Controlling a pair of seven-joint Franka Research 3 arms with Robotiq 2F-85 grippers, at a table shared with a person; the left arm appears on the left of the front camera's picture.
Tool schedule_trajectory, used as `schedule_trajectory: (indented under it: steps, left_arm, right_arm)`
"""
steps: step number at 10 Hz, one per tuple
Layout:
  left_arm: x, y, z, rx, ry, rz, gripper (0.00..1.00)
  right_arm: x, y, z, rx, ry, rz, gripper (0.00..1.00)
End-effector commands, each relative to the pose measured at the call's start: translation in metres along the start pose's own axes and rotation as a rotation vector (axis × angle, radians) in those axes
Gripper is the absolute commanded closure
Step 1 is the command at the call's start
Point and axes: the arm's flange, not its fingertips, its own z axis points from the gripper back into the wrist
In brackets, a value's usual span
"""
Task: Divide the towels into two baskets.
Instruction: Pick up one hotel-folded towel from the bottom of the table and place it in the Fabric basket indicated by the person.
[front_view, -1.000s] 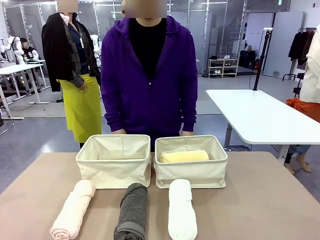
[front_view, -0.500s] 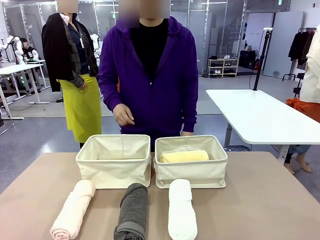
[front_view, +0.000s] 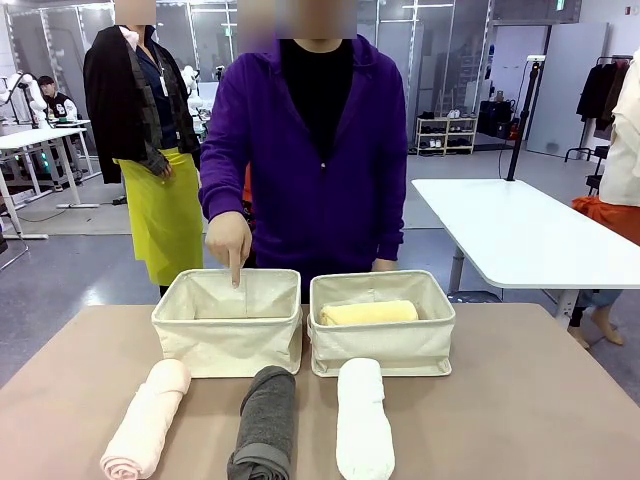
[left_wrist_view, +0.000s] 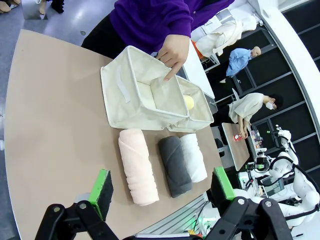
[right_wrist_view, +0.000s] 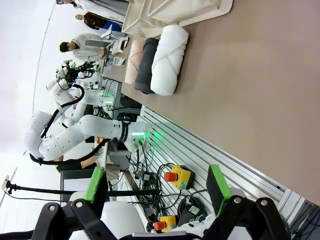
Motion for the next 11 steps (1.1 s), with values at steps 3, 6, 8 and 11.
schedule_trajectory:
  steps: [3,6,8,11]
  left_arm:
    - [-0.0005,-0.0011,0.0025,-0.020,-0.009,-0.005,0.00]
    - [-0.0005,-0.0011,0.0025,-0.020,-0.009,-0.005,0.00]
    - [-0.0005,-0.0011,0.0025,-0.020,-0.009,-0.005,0.00]
    - [-0.0005,-0.0011,0.0025,-0.020,-0.009,-0.005,0.00]
  right_arm:
    - [0.0025,0.0016,-0.0009,0.007,-0.006,0.019,0.00]
    - [0.0025,0.0016,-0.0009,0.007,-0.006,0.019,0.00]
    - [0.0025,0.0016,-0.0009,0.007,-0.006,0.019,0.00]
    - [0.0025,0.0016,-0.0009,0.007,-0.006,0.019,0.00]
